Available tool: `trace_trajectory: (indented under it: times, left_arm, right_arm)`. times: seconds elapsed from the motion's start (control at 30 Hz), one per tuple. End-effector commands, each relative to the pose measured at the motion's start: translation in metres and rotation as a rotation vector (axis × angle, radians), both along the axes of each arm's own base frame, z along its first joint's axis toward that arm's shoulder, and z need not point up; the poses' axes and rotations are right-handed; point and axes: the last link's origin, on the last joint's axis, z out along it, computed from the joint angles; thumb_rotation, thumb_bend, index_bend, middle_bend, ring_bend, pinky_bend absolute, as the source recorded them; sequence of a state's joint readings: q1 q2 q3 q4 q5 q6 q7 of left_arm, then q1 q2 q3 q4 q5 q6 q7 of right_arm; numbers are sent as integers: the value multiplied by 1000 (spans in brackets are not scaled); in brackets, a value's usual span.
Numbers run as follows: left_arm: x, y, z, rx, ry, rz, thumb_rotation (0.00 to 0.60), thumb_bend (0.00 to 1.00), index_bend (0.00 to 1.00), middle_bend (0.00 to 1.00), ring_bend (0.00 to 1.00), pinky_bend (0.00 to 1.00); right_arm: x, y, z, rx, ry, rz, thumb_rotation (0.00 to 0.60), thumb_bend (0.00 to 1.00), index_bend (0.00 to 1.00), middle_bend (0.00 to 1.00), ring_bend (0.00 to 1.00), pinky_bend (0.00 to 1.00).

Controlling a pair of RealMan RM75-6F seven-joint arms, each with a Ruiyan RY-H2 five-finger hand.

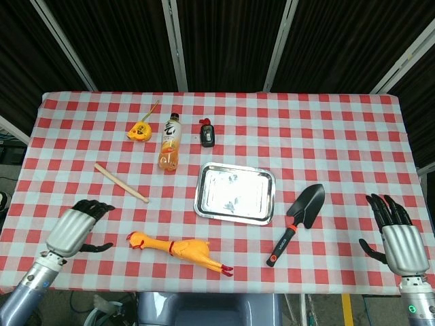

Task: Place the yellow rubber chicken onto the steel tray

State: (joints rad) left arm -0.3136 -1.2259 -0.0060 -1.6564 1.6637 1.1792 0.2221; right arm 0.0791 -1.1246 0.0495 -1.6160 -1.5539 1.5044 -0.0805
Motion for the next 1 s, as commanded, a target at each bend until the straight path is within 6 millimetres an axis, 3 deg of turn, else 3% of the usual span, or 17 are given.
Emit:
trace_trajectory:
  times: [0.03,0.4,1.0]
  left_arm:
    - [34,7,-34,-116,5,-88,600,32,238,301,238,269]
    - [79,14,-98,-278,70,-182,600,68,286,347,286,330]
    - [91,21,-133,-314,86,-172,600,241,324,393,318,357]
  right_arm:
    - [0,1,1,-1,2,0,600,265,0,102,27,137]
    - [-3,7,6,-19,3,-13,600,265,0,102,27,137]
    - [-6,11,9,-26,7,-36,600,264,0,102,27,136]
